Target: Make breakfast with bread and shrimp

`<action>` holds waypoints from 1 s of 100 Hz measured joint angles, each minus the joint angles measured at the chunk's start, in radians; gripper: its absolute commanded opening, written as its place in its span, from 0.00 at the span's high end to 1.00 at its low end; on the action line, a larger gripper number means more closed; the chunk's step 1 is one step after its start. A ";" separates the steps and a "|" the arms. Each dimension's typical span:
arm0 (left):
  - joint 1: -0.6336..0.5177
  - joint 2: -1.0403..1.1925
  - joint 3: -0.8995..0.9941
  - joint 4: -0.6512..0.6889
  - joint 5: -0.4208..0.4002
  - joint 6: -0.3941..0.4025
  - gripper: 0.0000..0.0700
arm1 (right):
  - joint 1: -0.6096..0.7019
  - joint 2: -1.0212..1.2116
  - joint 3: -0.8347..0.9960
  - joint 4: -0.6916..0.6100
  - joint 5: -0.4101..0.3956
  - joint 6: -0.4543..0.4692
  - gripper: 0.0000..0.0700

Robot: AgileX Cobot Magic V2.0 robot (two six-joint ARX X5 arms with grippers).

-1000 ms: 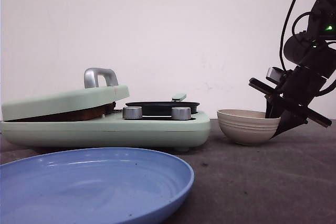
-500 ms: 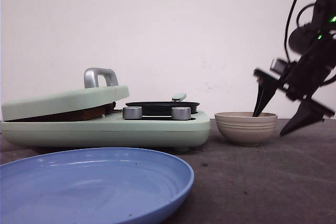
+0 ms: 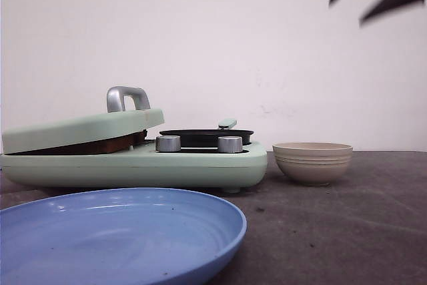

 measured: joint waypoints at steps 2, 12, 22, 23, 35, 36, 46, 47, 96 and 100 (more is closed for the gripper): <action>0.000 0.000 0.000 0.000 0.000 0.000 0.44 | 0.005 -0.027 0.000 -0.002 -0.002 -0.008 0.77; 0.000 0.000 0.000 0.000 0.005 0.000 0.75 | 0.016 -0.117 0.000 -0.024 -0.002 -0.036 1.00; 0.000 0.000 0.000 0.000 0.006 -0.008 1.00 | 0.019 -0.191 0.000 -0.074 0.002 -0.071 1.00; 0.000 0.000 0.000 0.000 0.006 -0.009 1.00 | 0.020 -0.198 0.000 -0.078 0.002 -0.075 1.00; 0.000 0.000 0.000 0.000 0.022 -0.029 1.00 | 0.039 -0.280 0.000 -0.142 0.024 -0.122 1.00; 0.000 0.000 0.000 0.000 0.026 -0.031 1.00 | 0.042 -0.287 0.000 -0.148 0.027 -0.127 1.00; 0.000 0.000 0.000 -0.001 0.045 -0.048 1.00 | 0.065 -0.364 -0.008 -0.183 0.065 -0.173 1.00; 0.000 0.000 0.000 -0.002 0.046 -0.050 1.00 | 0.068 -0.372 -0.010 -0.182 0.069 -0.177 1.00; -0.040 -0.181 -0.124 0.051 0.086 -0.123 1.00 | 0.084 -0.998 -0.687 0.134 0.102 -0.216 1.00; -0.040 -0.212 -0.133 0.055 0.089 -0.126 1.00 | 0.084 -1.043 -0.742 0.134 0.104 -0.213 1.00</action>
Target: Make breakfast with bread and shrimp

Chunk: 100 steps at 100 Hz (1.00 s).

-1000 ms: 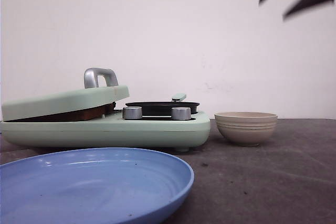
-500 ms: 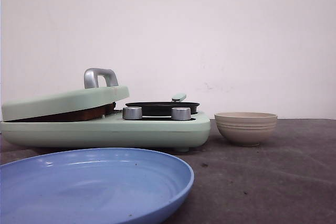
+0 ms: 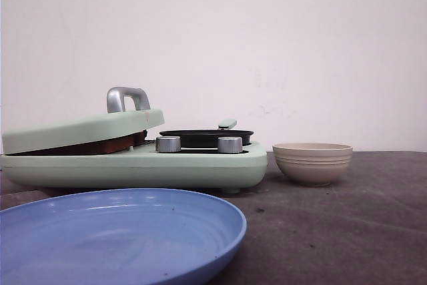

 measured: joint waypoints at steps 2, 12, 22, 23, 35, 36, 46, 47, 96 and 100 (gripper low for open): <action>0.000 -0.016 -0.005 0.003 0.003 -0.002 1.00 | 0.000 -0.021 -0.027 0.000 0.000 0.004 1.00; 0.000 -0.092 -0.039 0.013 0.016 -0.010 1.00 | 0.000 -0.113 -0.150 0.001 0.000 0.032 1.00; 0.000 -0.142 -0.082 0.003 0.017 -0.040 1.00 | 0.000 -0.178 -0.240 0.022 0.000 0.070 1.00; 0.000 -0.147 -0.087 0.001 0.018 -0.045 1.00 | 0.000 -0.183 -0.248 0.029 0.000 0.076 1.00; 0.000 -0.216 -0.140 -0.037 0.023 -0.084 1.00 | 0.000 -0.232 -0.304 0.073 0.000 0.115 1.00; 0.000 -0.222 -0.143 -0.040 0.023 -0.085 1.00 | 0.000 -0.236 -0.307 0.075 0.000 0.116 1.00; 0.000 -0.278 -0.165 -0.067 0.015 -0.094 1.00 | 0.000 -0.254 -0.337 0.094 0.000 0.129 1.00; 0.000 -0.282 -0.166 -0.068 0.015 -0.094 1.00 | 0.000 -0.255 -0.340 0.098 0.000 0.129 1.00; 0.000 -0.316 -0.170 -0.106 -0.012 -0.105 1.00 | 0.000 -0.255 -0.364 0.126 0.055 0.146 1.00; 0.000 -0.316 -0.170 -0.106 -0.011 -0.105 1.00 | 0.000 -0.255 -0.365 0.127 0.054 0.147 1.00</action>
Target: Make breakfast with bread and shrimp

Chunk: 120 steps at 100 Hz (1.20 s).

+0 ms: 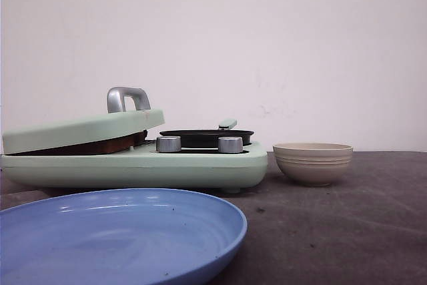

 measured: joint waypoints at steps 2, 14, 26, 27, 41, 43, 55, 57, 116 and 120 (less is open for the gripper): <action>0.000 0.000 0.000 0.000 0.000 0.000 1.00 | 0.000 0.000 0.000 0.000 0.000 0.000 1.00; 0.000 0.000 0.000 0.000 0.000 0.000 1.00 | 0.011 0.000 0.000 0.002 0.002 0.001 1.00; 0.000 0.000 0.000 0.000 0.000 0.000 1.00 | 0.024 0.000 0.000 0.007 -0.003 0.000 1.00; 0.000 0.000 0.000 0.000 0.000 0.000 1.00 | 0.024 0.000 0.000 0.007 -0.003 0.001 1.00; 0.000 0.000 0.000 0.000 0.000 0.000 1.00 | 0.024 0.000 0.000 0.007 -0.002 0.001 1.00; 0.000 0.000 0.000 0.000 0.000 0.000 1.00 | 0.024 0.000 0.000 0.007 -0.002 0.001 1.00; 0.000 0.000 0.000 0.000 0.000 0.000 1.00 | 0.024 0.000 0.000 0.007 -0.002 0.001 1.00; 0.000 0.000 0.000 0.000 0.000 0.000 1.00 | 0.024 0.000 0.000 0.007 -0.002 0.001 1.00; 0.080 -0.100 -0.156 0.140 -0.078 0.114 1.00 | 0.024 0.000 0.000 0.007 -0.002 0.001 1.00; 0.097 -0.121 -0.194 0.150 -0.079 0.140 1.00 | 0.024 0.000 0.000 0.007 -0.002 0.001 1.00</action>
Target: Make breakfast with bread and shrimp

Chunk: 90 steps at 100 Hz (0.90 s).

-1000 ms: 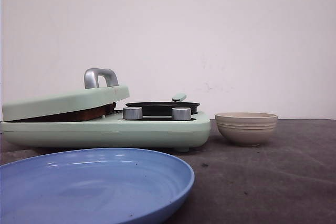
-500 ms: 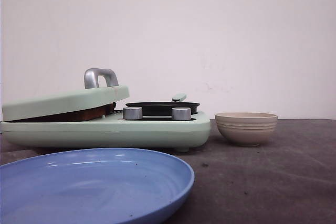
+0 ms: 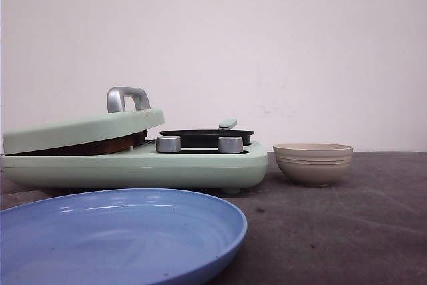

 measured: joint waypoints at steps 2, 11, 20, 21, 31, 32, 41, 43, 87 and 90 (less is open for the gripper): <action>0.007 -0.011 -0.019 0.000 0.000 0.013 1.00 | 0.000 0.000 0.000 0.000 0.000 0.000 1.00; 0.028 -0.050 -0.101 -0.001 0.000 0.051 1.00 | 0.000 0.000 0.000 0.000 0.000 0.000 1.00; 0.037 -0.061 -0.174 0.018 0.000 0.072 1.00 | 0.000 0.000 0.000 0.000 0.000 0.000 1.00; 0.037 -0.061 -0.183 0.024 0.000 0.072 1.00 | 0.000 0.000 0.000 0.000 0.000 0.000 1.00; 0.037 -0.058 -0.230 0.024 0.010 0.083 1.00 | 0.000 0.000 0.000 0.000 0.000 0.000 1.00; 0.037 -0.058 -0.229 0.021 0.010 0.085 1.00 | 0.000 0.000 0.000 0.000 0.000 0.000 1.00; 0.025 -0.062 -0.229 0.006 -0.004 0.117 1.00 | 0.000 0.000 0.000 0.000 0.000 0.000 1.00; 0.020 -0.062 -0.229 0.006 -0.015 0.125 1.00 | 0.000 0.000 0.000 0.000 0.000 0.000 1.00; -0.033 -0.061 -0.229 0.005 -0.005 0.143 1.00 | 0.000 0.000 0.000 0.000 0.000 0.000 1.00; -0.033 -0.061 -0.229 0.005 -0.005 0.143 1.00 | 0.000 0.000 0.000 0.000 0.000 0.000 1.00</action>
